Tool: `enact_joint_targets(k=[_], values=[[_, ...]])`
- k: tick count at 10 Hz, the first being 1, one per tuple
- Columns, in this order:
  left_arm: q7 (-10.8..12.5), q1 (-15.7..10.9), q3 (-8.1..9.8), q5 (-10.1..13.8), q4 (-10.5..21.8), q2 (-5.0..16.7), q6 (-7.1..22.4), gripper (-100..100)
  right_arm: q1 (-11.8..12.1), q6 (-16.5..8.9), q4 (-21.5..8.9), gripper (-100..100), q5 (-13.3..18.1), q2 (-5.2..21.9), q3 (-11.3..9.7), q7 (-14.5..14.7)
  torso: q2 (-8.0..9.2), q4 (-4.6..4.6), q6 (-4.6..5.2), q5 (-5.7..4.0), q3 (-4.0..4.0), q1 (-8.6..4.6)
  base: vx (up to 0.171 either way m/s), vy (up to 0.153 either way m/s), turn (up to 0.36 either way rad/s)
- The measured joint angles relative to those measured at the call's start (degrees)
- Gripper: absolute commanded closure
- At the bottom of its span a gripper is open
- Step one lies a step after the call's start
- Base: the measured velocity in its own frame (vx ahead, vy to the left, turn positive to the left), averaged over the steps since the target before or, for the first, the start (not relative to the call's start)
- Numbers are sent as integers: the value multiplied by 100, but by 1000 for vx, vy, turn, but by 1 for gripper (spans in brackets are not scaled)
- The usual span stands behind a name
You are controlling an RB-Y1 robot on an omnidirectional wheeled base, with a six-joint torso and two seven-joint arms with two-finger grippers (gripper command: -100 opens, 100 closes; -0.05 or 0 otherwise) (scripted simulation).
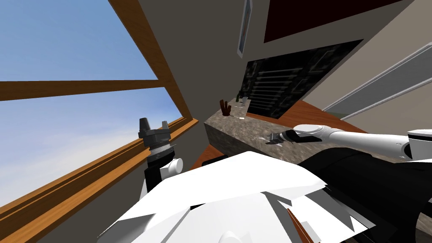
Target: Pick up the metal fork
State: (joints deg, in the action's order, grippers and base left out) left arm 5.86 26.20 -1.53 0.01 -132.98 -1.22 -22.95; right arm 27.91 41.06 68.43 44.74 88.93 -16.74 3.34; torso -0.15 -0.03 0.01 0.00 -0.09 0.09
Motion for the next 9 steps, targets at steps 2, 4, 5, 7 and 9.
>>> enact_joint_targets(k=[2, 4, 5, 7, 9], values=[[0, 0, 0, 0, 0, 0, 0, 0, 313, -42, 169, -100, -76, 199, 124, 2, 12, 3, 5, 1, 7, 0, 13, -2, 21], [0, 0, 0, 0, 0, 0, 0, 0, 565, -106, 247, -100, 2, 324, 69, -70, 13, 3, 3, 0, 8, -3, 26, -9, 94], [0, 0, 0, 0, 0, 0, 0, 0, 686, -138, 256, -100, 47, 330, 33, -67, 11, 3, 4, -1, 7, -7, 18, -14, 19], [0, 0, 1, 0, 0, 0, 0, 0, 647, -44, 126, 0, 82, 308, 4, -22, 18, 4, 4, -1, 10, -5, 3, -3, -1], [0, 0, 0, 0, 0, 0, 0, 0, 589, -84, 76, -100, 139, 188, -66, -14, 15, 4, 3, -2, 9, -5, 29, -10, 98]])
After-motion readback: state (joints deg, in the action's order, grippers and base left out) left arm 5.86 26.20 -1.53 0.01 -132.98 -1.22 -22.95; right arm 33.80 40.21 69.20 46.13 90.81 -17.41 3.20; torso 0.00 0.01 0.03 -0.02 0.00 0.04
